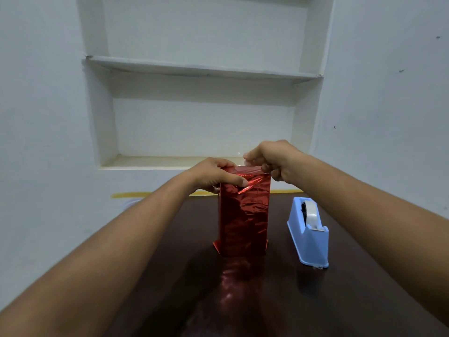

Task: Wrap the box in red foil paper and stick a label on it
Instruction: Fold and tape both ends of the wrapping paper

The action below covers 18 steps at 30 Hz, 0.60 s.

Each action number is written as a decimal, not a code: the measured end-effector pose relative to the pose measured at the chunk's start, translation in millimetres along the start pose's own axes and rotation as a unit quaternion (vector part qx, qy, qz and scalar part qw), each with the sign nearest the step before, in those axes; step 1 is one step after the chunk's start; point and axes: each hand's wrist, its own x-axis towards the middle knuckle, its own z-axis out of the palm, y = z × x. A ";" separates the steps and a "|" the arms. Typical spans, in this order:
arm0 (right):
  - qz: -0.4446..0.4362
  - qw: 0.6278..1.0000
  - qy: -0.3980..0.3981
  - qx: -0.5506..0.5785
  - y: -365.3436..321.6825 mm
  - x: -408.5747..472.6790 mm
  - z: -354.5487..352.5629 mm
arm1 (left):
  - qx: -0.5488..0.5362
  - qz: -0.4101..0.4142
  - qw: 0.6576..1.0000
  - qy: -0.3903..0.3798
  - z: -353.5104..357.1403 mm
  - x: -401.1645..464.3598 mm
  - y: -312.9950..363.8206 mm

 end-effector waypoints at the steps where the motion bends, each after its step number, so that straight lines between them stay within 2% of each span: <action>1: 0.012 1.000 -0.010 -0.012 -4.3 3.6 2.8 | 0.000 0.000 1.000 -0.001 -0.2 0.7 -0.5; 8: 0.062 0.993 -0.039 -0.098 -13.6 21.6 9.5 | 0.005 0.003 1.000 0.001 -0.6 3.7 -1.9; 14: 0.075 0.993 -0.058 -0.076 -15.4 25.2 9.1 | 0.004 0.006 1.000 -0.004 -1.6 7.2 -4.0; 18: 0.085 0.990 -0.057 -0.102 -15.8 31.0 10.9 | -0.001 0.006 1.000 -0.009 -2.0 10.2 -5.6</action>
